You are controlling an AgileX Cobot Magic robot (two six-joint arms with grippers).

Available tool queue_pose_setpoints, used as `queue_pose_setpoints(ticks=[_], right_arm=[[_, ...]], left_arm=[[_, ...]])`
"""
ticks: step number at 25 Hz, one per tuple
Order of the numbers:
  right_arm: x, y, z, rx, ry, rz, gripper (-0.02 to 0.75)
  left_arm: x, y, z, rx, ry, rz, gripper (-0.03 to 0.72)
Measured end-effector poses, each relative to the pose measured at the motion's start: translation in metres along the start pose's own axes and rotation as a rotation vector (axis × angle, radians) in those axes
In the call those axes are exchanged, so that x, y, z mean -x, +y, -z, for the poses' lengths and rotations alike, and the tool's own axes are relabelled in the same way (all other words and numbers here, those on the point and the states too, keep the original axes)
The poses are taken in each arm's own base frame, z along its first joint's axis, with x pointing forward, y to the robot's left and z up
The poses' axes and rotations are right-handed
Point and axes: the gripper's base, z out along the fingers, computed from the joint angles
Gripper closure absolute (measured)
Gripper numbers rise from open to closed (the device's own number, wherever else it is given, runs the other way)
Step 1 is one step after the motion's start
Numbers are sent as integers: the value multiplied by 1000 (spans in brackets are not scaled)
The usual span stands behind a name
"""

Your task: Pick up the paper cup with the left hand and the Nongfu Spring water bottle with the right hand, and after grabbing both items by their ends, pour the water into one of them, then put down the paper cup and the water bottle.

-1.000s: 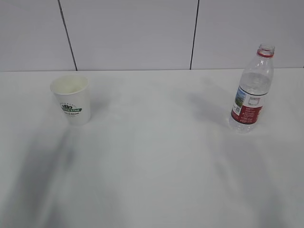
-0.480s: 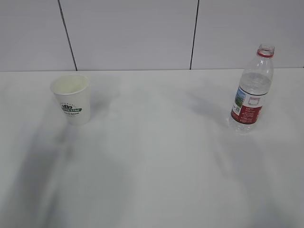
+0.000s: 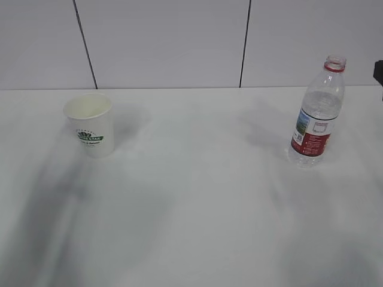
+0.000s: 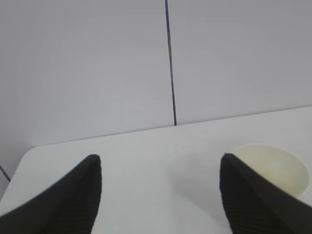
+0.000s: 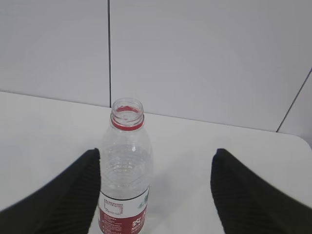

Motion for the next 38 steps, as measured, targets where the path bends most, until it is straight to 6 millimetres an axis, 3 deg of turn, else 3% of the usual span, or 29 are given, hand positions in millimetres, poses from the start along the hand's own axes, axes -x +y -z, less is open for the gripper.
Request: queue_pose_setpoints(ticks=[7, 15, 26, 33, 38], right_arm=[[-8, 2, -4, -1, -45, 18, 206], [-52, 11, 10, 29, -68, 35, 205], [-92, 25, 18, 113, -96, 13, 206], [-120, 33, 16, 154, -110, -27, 205], [-140, 37, 10, 181, -16, -34, 205]], left_arm=[[-34, -4, -2, -20, 24, 14, 129], [-81, -12, 7, -58, 5, 40, 129], [-110, -30, 4, -247, 68, -9, 129], [-143, -37, 16, -299, 174, 41, 129], [-145, -38, 16, -307, 180, 41, 129]])
